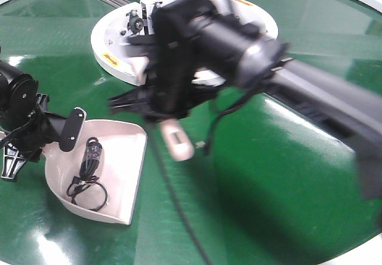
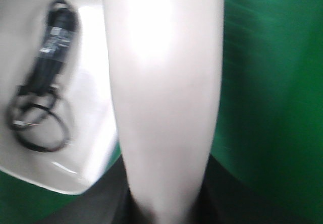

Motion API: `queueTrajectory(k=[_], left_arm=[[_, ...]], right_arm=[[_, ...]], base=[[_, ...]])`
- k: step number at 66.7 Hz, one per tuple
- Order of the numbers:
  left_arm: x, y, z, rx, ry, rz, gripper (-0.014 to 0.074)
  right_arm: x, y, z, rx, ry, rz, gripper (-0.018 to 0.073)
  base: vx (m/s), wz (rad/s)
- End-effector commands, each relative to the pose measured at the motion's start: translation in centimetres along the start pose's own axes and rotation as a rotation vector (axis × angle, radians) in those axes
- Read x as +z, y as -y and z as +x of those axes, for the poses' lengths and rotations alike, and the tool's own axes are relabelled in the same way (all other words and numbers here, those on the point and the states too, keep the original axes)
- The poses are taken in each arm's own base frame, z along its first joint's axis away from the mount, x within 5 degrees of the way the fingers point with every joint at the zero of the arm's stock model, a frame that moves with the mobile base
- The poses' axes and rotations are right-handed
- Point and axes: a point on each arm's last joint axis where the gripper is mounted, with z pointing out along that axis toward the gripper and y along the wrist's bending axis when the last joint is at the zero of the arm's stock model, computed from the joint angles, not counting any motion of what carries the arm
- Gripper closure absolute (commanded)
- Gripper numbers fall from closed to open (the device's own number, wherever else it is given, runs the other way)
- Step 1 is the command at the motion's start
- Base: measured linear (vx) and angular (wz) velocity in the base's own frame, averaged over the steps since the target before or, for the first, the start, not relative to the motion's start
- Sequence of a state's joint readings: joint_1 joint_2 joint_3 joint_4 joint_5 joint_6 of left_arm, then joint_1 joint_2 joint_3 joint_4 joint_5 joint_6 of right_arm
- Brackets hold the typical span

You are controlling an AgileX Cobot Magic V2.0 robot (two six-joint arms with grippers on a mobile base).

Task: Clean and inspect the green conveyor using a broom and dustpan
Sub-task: 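Sweep the black cable with the brush into the dustpan held by the left gripper, then carry the brush back and lower it onto the belt with the right gripper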

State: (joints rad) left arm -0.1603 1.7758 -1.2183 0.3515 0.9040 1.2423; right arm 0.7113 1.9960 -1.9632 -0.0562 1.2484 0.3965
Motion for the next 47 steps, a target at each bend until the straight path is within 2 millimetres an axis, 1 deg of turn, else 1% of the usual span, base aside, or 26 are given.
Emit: queueTrajectory(k=[1,2,10,19,20,22,28,30,38,44,47], left_arm=[[-2.2,-0.7,0.3,-0.021,0.009,-0.083,0.0603],[-2.2,-0.7,0.3,-0.021,0.009,-0.083,0.0603],[-2.2,-0.7,0.3,-0.021,0.009,-0.083,0.0603],[-2.2,-0.7,0.3,-0.021,0.009,-0.083,0.0603],[-2.2,-0.7,0.3,-0.021,0.009,-0.083,0.0603],[-2.2,-0.7,0.3,-0.021,0.009,-0.083,0.0603],[-2.2,-0.7,0.3,-0.021,0.009,-0.083,0.0603],[-2.2,-0.7,0.3,-0.021,0.009,-0.083,0.0603],[-2.2,-0.7,0.3,-0.021,0.009,-0.083,0.0603],[-2.2,-0.7,0.3,-0.021,0.009,-0.083,0.0603],[-2.2,-0.7,0.3,-0.021,0.009,-0.083,0.0603]], right_arm=[[-3.9,3.4,0.8,-0.028,0.023,0.042,0.0556],[-4.0,4.1,1.1,-0.025,0.013,0.051,0.0556],[-4.0,7.3,2.6,-0.024,-0.011,0.081,0.0556],[-4.1,11.1,4.6,0.024,0.013,0.083,0.0556],[-4.1,11.2,4.7,0.029,0.020,0.078,0.0556],[-4.2,12.4,5.5,0.043,0.021,0.075,0.0556],[-3.9,14.4,7.0,0.055,0.013,0.051,0.0556],[-4.0,15.4,7.6,0.055,0.012,0.045,0.0556],[-3.6,17.8,9.5,0.081,-0.011,0.022,0.0556],[-2.8,19.1,10.8,0.108,-0.027,-0.002,0.0556],[-2.6,19.6,11.2,0.127,-0.006,-0.005,0.0556]], base=[[0.00,0.00],[0.00,0.00],[0.00,0.00],[0.00,0.00],[0.00,0.00],[0.00,0.00],[0.00,0.00],[0.00,0.00],[0.00,0.00],[0.00,0.00],[0.00,0.00]])
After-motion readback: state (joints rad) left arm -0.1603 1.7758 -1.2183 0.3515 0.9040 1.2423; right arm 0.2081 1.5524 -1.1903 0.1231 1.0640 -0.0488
